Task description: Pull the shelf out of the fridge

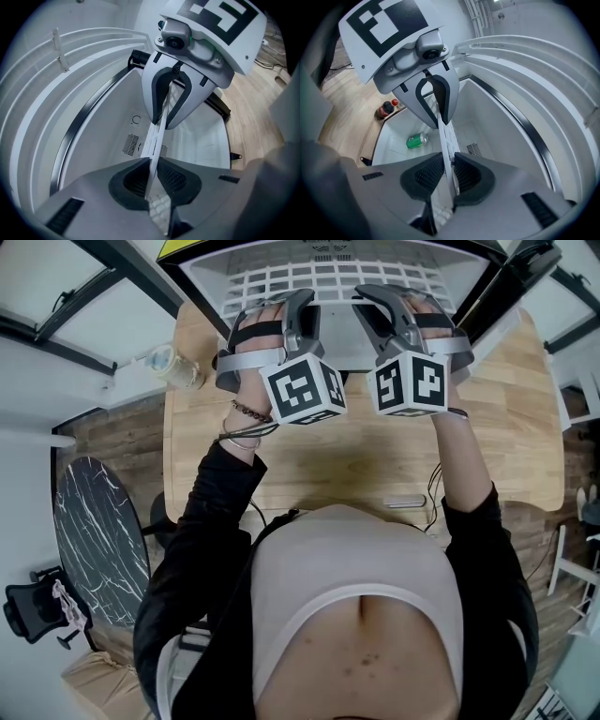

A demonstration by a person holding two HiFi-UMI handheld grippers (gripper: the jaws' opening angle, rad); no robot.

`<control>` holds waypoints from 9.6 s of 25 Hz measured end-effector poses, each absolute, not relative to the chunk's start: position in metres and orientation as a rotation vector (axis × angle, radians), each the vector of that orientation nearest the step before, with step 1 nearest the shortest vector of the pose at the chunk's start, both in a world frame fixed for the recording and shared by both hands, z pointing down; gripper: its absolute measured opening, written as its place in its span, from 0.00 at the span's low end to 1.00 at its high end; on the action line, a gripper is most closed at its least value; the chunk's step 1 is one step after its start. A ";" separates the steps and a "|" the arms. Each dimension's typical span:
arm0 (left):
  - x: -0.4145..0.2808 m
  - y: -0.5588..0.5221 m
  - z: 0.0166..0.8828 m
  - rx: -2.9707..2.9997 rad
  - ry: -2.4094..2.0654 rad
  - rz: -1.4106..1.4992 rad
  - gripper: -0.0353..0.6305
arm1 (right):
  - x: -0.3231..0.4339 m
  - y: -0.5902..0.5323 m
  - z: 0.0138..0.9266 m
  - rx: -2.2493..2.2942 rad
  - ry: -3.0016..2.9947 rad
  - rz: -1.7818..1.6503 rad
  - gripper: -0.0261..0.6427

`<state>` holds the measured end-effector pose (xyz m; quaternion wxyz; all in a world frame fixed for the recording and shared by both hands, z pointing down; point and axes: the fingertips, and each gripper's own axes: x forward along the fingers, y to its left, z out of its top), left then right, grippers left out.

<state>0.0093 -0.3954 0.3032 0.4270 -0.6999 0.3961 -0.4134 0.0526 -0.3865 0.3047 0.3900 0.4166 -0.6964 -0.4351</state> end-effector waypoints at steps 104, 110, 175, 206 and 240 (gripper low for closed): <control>0.000 -0.335 0.307 -1.751 1.002 -1.062 0.13 | 0.031 -0.333 0.307 0.999 -1.717 -1.193 0.16; 0.001 -0.329 0.306 -1.755 1.001 -1.052 0.13 | 0.032 -0.324 0.304 1.036 -1.756 -1.148 0.16; 0.003 -0.277 0.291 -1.692 1.020 -0.965 0.13 | 0.034 -0.276 0.291 1.026 -1.754 -1.224 0.14; -0.007 -0.228 0.311 -1.729 1.028 -0.959 0.14 | 0.023 -0.226 0.315 0.920 -1.807 -1.259 0.13; -0.125 -0.037 0.303 -1.748 0.983 -0.902 0.15 | -0.095 -0.033 0.310 0.994 -1.802 -1.209 0.13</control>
